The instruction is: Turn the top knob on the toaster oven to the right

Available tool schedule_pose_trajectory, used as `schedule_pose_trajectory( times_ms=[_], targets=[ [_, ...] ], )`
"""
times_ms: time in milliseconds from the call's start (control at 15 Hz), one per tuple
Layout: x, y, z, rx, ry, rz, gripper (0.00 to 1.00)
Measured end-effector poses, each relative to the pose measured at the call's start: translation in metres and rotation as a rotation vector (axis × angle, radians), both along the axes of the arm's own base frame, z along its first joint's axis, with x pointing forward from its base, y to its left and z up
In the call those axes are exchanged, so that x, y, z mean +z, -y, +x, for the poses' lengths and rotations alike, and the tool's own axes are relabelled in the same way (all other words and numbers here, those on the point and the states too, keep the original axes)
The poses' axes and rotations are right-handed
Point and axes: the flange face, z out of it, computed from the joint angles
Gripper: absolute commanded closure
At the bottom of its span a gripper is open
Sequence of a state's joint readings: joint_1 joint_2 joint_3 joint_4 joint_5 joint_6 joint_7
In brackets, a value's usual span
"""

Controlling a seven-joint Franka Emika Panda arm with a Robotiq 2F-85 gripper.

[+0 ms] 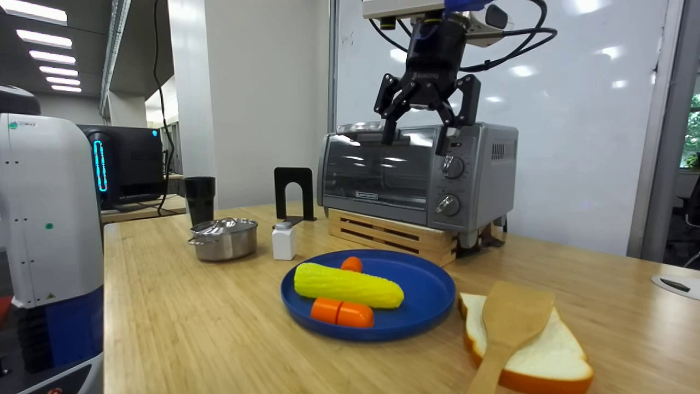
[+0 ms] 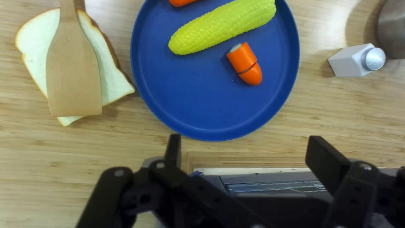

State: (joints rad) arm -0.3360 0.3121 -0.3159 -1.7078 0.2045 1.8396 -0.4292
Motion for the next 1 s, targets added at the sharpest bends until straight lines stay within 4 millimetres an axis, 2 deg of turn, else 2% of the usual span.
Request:
schedule_pose_trajectory(
  times_ms=[533,1000],
  targets=[
    [-0.009,0.018,0.024,0.097,0.002,-0.049,0.0],
    [-0.021,0.018,0.05,0.133,0.013,-0.055,0.0]
  ],
)
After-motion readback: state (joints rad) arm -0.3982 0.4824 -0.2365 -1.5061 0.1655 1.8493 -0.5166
